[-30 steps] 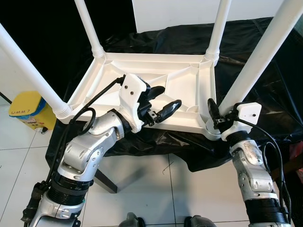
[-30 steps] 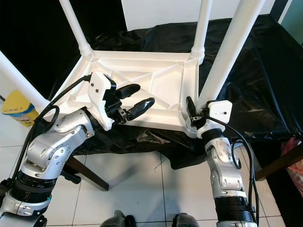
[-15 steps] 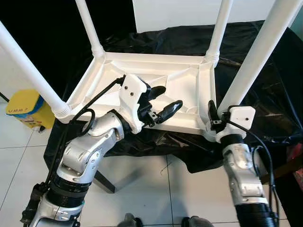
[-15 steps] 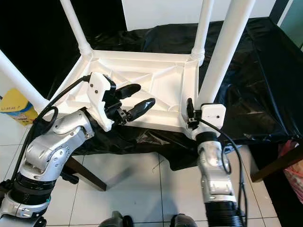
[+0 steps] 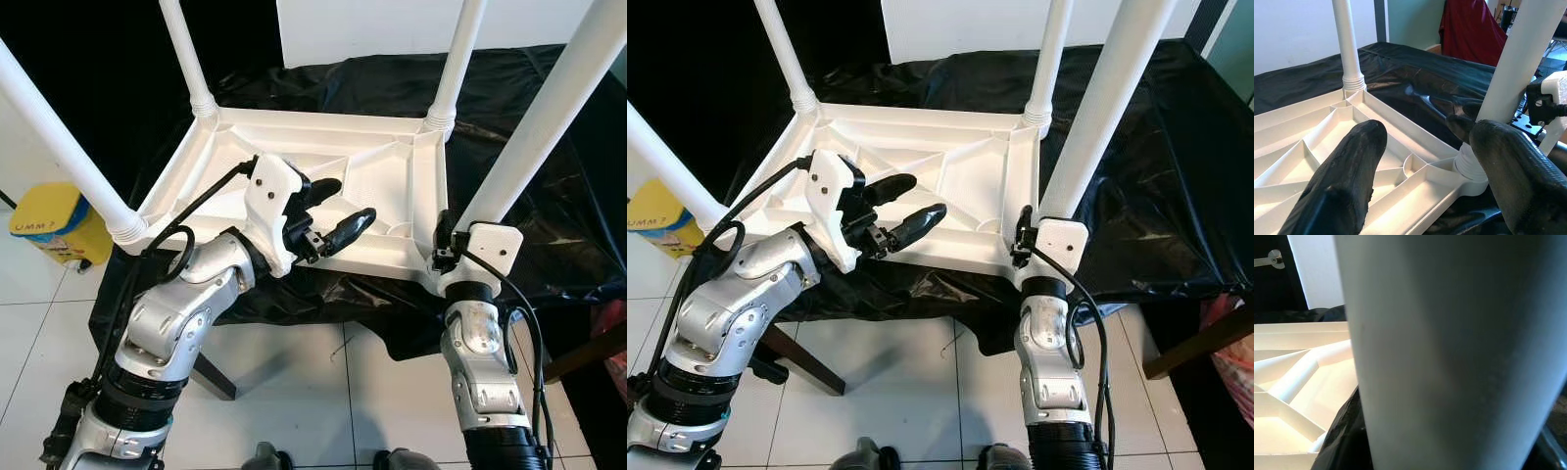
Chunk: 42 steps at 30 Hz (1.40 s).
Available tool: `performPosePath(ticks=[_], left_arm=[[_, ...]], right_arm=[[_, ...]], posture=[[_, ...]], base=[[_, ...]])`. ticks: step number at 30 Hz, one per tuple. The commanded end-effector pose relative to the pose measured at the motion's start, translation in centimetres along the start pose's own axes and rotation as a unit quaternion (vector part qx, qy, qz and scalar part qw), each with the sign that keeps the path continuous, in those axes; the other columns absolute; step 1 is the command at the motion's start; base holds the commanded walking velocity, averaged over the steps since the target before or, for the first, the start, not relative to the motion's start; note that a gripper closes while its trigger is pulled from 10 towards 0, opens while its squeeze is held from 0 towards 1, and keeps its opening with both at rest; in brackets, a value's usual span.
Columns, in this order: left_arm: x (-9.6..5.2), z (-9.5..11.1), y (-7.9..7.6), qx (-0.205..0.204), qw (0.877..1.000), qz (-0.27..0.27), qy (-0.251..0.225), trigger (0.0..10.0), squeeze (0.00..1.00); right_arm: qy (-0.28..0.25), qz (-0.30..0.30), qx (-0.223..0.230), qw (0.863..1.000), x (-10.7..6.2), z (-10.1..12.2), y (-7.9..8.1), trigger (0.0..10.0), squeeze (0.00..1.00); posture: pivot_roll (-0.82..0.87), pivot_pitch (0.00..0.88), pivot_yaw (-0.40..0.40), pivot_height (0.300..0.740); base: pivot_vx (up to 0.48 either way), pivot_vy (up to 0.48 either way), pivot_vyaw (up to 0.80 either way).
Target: Building children table
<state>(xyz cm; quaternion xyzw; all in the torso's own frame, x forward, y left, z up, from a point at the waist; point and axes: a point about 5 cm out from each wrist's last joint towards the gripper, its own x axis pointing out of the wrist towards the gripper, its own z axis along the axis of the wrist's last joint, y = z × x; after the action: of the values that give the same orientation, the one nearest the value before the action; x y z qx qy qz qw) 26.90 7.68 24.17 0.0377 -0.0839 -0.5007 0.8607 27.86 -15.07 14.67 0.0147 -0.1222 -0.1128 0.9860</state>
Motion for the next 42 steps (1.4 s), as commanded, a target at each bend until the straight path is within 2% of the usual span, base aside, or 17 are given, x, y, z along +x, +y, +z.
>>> performPosePath(ticks=[1,8,12,22,26,34,42], left_arm=[[-0.4,0.0,-0.1,0.003,1.000,0.001,0.004,10.0,0.00],[-0.4,0.1,0.0,0.005,1.000,0.006,0.004,10.0,0.00],[-0.6,0.2,0.2,0.007,1.000,0.013,0.004,10.0,0.00],[-0.6,0.4,0.3,0.012,1.000,0.025,0.001,10.0,0.00],[-0.7,0.5,0.4,0.012,0.999,0.036,-0.001,10.0,0.00],[-0.8,0.5,0.4,0.011,0.999,0.039,-0.002,10.0,0.00],[-1.0,0.6,0.8,0.014,0.999,0.047,-0.001,10.0,0.00]], right_arm=[[0.082,-0.010,-0.008,0.997,-1.4,-3.0,-0.3,10.0,0.00],[0.062,-0.016,-0.017,0.998,-1.2,-2.3,-0.4,10.0,0.00],[0.023,-0.019,-0.027,0.999,-0.9,-0.8,-0.4,10.0,0.00],[-0.021,-0.014,-0.026,0.999,-0.4,1.3,-0.2,10.0,0.00],[-0.073,0.026,-0.018,0.997,0.5,4.1,-0.1,10.0,0.00],[-0.089,0.051,-0.005,0.995,0.7,5.2,-0.2,10.0,0.00],[-0.099,0.131,0.032,0.986,1.0,6.8,0.5,10.0,0.00]], posture=[[0.03,0.125,0.047,0.740],[0.04,0.135,0.041,0.740],[0.04,0.141,0.037,0.740],[0.05,0.148,0.019,0.740],[0.05,0.160,0.015,0.740],[0.05,0.165,0.009,0.740],[0.06,0.172,0.008,0.740]], base=[[0.000,0.000,0.00],[0.000,0.000,0.00],[0.000,0.000,0.00],[0.000,0.000,0.00],[0.000,0.000,0.00],[0.000,0.000,0.00],[0.000,0.000,0.00]])
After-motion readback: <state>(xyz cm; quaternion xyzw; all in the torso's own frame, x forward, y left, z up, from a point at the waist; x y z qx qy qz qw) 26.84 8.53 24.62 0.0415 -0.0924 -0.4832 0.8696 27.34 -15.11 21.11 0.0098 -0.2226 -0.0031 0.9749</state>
